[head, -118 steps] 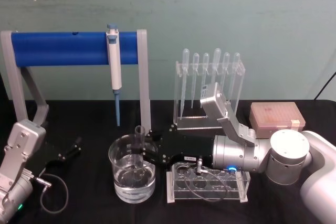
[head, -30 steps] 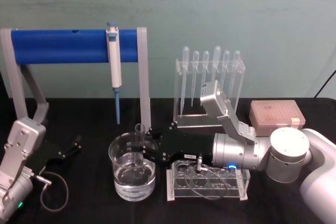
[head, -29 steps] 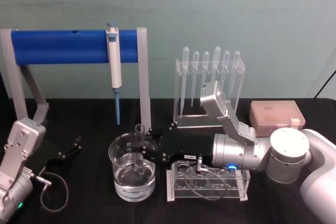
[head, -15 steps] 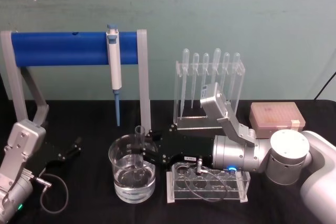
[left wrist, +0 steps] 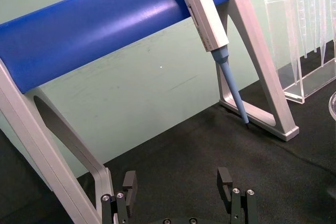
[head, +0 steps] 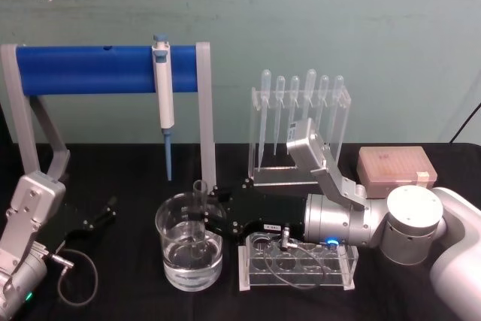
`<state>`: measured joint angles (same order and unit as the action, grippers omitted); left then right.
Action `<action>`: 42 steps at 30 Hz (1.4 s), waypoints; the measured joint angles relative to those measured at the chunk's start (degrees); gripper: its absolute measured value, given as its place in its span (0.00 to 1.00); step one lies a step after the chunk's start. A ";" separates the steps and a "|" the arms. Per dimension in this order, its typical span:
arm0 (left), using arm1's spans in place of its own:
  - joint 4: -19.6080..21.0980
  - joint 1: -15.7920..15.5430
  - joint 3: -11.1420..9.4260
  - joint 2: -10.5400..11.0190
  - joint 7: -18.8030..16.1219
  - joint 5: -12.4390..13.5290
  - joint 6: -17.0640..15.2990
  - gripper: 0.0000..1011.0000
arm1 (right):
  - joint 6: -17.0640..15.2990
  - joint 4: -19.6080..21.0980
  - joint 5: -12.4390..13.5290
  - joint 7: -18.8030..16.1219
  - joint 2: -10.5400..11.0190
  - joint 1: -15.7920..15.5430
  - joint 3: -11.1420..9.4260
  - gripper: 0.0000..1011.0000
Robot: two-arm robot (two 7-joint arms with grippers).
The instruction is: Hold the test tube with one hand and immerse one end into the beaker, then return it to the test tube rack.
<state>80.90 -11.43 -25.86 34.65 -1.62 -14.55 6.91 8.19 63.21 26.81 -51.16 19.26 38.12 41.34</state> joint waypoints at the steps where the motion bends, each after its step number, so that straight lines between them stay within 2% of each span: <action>1: 0.00 0.00 0.00 0.00 0.00 0.00 0.00 0.99 | 0.00 0.00 0.00 0.00 0.00 0.00 0.00 0.22; 35: 0.00 0.00 0.00 0.00 0.00 0.00 0.00 0.99 | 0.02 0.00 0.01 -0.02 0.00 0.00 -0.01 0.22; 39: 0.00 0.00 0.00 0.00 0.00 0.00 0.00 0.99 | 0.19 0.35 0.68 -1.23 0.13 0.12 -0.30 0.22; 42: 0.00 0.00 0.00 0.00 0.00 0.00 0.00 0.99 | -0.38 2.27 1.54 -1.75 0.85 0.09 -0.66 0.22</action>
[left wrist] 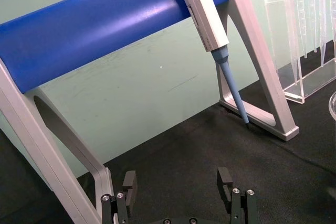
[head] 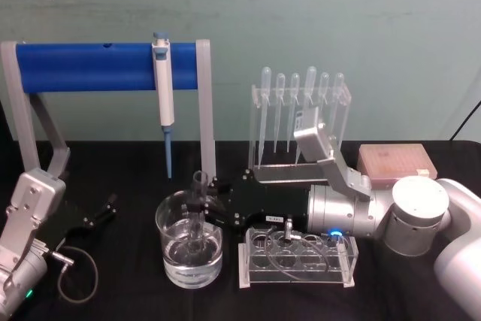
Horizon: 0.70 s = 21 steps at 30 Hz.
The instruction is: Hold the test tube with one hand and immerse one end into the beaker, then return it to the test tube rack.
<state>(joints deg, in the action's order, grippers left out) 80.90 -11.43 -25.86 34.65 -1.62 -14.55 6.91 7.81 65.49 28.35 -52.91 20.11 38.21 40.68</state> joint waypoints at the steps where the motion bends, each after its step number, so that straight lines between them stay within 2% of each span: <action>1: 0.00 0.00 0.00 0.00 0.00 0.00 0.00 0.99 | -0.26 0.54 0.14 -0.03 0.19 -0.02 -0.04 0.22; 14: 0.00 0.00 0.00 0.00 0.00 0.00 0.00 0.99 | -4.39 9.57 2.19 0.51 3.93 0.34 -0.38 0.22; 21: 0.00 0.01 0.00 0.00 0.00 0.00 0.00 0.99 | -5.29 12.55 2.96 1.11 5.80 1.15 -0.67 0.22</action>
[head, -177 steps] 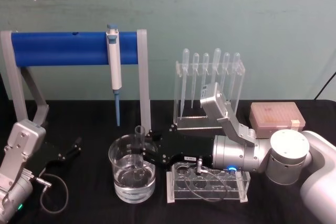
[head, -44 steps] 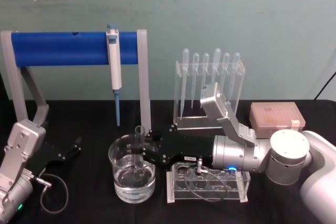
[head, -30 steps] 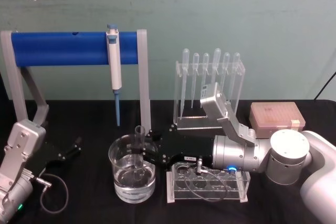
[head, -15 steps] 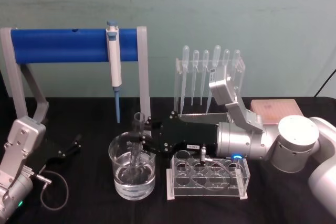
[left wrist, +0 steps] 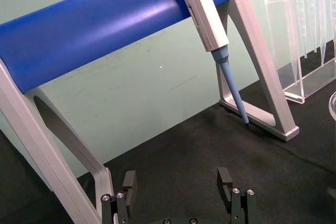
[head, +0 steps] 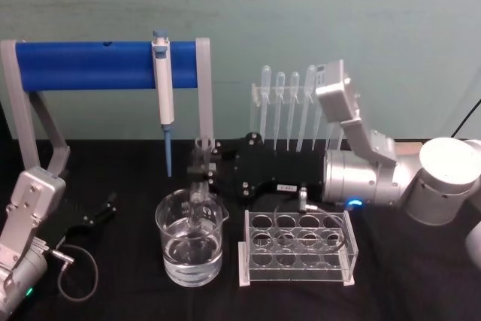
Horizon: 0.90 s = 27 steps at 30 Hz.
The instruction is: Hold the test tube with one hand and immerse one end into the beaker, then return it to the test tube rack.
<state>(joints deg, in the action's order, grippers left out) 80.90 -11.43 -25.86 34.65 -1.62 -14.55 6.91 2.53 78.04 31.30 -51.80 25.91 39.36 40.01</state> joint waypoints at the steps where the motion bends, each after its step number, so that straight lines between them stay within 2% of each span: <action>1: 0.00 0.00 0.00 0.00 0.00 0.00 0.00 0.99 | -0.06 0.31 0.10 0.13 0.23 0.04 -0.07 0.22; 17: 0.00 0.00 0.00 0.00 0.00 0.00 0.00 0.99 | -1.78 8.89 3.51 2.28 6.26 -1.17 -2.88 0.22; 27: 0.00 0.00 0.00 0.00 0.00 0.00 0.00 0.99 | -3.19 14.55 4.68 4.51 11.27 -3.86 -4.78 0.22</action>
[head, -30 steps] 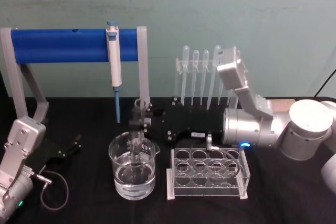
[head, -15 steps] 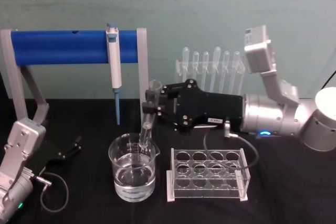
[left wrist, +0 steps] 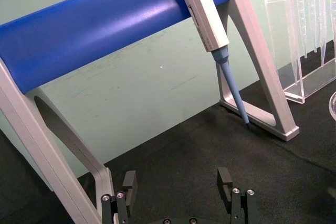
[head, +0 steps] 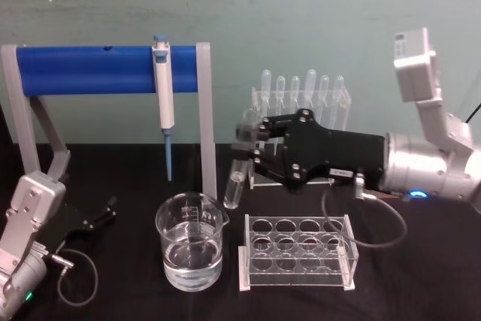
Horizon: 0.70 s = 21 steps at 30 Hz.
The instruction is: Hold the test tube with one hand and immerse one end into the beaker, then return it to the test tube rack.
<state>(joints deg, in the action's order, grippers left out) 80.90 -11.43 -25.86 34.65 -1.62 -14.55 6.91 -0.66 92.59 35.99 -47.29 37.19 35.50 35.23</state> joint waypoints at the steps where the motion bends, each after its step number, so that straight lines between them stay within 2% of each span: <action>1: 0.00 0.00 0.00 0.00 0.00 0.00 0.00 0.99 | -0.04 0.36 0.11 0.21 0.37 -0.35 -0.17 0.22; 4: 0.00 0.00 0.00 0.00 0.00 0.00 0.00 0.99 | -0.14 1.33 0.50 0.69 1.51 -1.43 -0.78 0.22; 13: 0.00 0.00 0.00 0.00 0.00 0.00 0.00 0.99 | 1.10 3.66 2.15 2.65 5.87 -7.34 -3.96 0.22; 21: 0.00 0.00 0.00 0.00 0.00 0.00 0.00 0.99 | 2.16 3.81 1.84 3.89 7.85 -10.99 -6.04 0.22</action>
<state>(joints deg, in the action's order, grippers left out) 80.90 -11.43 -25.86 34.65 -1.62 -14.55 6.91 1.50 96.40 37.82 -43.40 45.04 24.51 29.18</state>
